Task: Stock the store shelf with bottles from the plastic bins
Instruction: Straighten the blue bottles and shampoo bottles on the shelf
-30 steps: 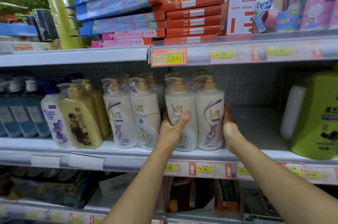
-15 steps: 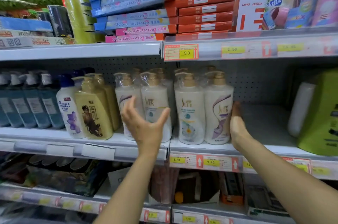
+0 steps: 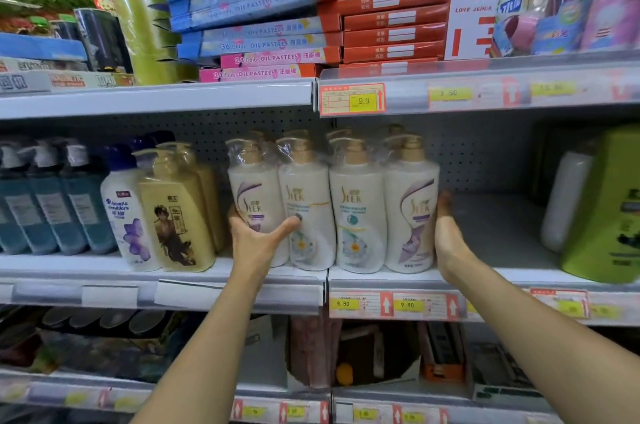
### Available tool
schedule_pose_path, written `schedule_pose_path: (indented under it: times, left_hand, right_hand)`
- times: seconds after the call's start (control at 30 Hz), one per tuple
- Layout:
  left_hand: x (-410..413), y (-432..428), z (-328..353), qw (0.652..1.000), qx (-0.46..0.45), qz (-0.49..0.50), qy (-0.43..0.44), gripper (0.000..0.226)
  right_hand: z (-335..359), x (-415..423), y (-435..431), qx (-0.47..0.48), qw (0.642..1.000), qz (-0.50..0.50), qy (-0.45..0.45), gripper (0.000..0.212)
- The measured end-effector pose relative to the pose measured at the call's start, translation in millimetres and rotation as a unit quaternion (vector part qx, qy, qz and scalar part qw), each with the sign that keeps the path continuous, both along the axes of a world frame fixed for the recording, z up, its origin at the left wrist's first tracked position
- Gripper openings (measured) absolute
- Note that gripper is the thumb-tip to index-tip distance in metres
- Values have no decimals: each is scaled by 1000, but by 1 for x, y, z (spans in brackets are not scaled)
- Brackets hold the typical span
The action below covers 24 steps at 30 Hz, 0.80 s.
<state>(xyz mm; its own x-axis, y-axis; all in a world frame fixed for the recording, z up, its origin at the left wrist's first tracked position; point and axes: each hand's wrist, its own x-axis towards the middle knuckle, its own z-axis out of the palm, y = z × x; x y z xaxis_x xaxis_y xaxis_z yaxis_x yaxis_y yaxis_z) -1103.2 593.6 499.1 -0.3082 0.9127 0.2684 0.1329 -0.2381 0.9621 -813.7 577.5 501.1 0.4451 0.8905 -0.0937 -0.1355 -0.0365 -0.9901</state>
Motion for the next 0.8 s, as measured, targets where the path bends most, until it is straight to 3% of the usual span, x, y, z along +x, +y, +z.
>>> schedule_pose_path:
  times: [0.23,0.37,0.43,0.67,0.8]
  left_hand:
    - [-5,2,-3,1000,-4,-20,-13,108]
    - [-7,2,-2,999,-6,-23,-23,109]
    - [-7,1,-2,999,-6,-28,-28,107]
    - [-8,4,-4,999,-4,-41,-29,92]
    - [-10,2,-2,997,-2,-61,-41,86]
  right_hand:
    - [10,-7,-15,8,1000,22,7,76]
    - [4,-3,-17,24,999,38,-9,119]
    - [3,-3,-17,30,998,45,-16,124]
    - [4,-8,-22,34,999,22,-30,118]
    - [5,-21,-29,46,994,-32,-92,95]
